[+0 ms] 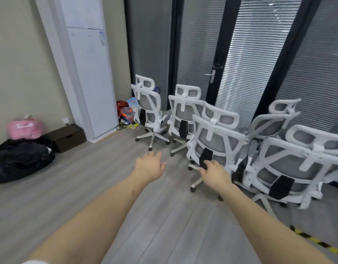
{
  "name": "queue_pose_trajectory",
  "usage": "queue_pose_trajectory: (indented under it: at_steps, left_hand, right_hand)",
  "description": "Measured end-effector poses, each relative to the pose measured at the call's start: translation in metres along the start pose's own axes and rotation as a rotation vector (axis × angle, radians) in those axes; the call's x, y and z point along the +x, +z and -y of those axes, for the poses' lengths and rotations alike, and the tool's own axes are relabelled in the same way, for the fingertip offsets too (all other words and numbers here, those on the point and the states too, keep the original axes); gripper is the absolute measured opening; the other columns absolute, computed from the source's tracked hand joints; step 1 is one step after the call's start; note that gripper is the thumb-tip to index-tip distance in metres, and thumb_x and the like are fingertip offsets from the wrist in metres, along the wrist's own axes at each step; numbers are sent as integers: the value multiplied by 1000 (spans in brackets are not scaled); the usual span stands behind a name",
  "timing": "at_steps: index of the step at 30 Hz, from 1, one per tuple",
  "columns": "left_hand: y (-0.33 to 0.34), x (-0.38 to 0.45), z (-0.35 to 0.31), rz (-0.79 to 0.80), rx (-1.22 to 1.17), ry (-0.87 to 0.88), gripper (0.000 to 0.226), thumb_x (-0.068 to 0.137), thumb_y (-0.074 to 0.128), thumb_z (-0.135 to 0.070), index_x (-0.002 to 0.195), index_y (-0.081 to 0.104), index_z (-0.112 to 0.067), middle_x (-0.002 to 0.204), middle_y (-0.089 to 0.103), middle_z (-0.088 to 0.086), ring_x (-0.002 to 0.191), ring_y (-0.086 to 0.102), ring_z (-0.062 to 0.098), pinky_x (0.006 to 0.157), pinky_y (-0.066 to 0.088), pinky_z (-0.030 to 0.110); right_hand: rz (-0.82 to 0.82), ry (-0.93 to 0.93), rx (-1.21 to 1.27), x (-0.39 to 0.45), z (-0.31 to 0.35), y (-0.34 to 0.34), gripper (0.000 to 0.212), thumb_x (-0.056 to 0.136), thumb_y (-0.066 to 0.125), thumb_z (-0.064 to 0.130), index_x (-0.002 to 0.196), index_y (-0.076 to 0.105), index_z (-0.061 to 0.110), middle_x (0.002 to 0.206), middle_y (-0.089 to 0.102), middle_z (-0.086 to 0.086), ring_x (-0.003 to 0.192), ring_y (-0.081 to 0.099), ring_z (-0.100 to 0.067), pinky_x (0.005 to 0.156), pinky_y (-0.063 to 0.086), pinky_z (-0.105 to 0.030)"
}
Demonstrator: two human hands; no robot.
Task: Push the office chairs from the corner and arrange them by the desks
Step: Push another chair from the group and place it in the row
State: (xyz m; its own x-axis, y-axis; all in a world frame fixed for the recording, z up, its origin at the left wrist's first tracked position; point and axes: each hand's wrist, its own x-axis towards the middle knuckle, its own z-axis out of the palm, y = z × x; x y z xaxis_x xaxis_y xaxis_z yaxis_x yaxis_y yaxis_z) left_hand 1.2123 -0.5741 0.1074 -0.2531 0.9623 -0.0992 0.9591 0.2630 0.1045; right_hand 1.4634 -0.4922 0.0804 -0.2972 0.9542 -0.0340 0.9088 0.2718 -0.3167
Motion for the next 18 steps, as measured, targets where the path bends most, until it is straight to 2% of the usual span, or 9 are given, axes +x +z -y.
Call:
queue_pose_trajectory:
  at_steps: [9, 12, 18]
  left_hand:
    - [5, 243, -69, 66, -29, 152, 55, 105, 34, -50, 153, 36, -23, 150, 48, 10, 136, 48, 30, 106, 39, 48]
    - [8, 329, -84, 63, -21, 212, 55, 105, 35, -47, 155, 34, -23, 151, 48, 9, 136, 47, 31, 106, 40, 47]
    - [45, 506, -112, 112, -21, 321, 54, 104, 36, -47, 153, 37, -26, 144, 51, 10, 129, 51, 32, 103, 45, 47]
  right_hand:
    - [9, 151, 29, 212, -72, -14, 55, 104, 41, 48, 151, 45, 20, 151, 46, -10, 138, 44, -32, 107, 44, -47]
    - [-1, 223, 58, 278, -93, -10, 54, 105, 42, 48, 151, 46, 19, 153, 45, -9, 139, 43, -32, 104, 44, -45]
    - [1, 352, 64, 414, -146, 24, 60, 103, 42, 51, 153, 41, 19, 156, 40, -13, 144, 37, -34, 108, 44, -51]
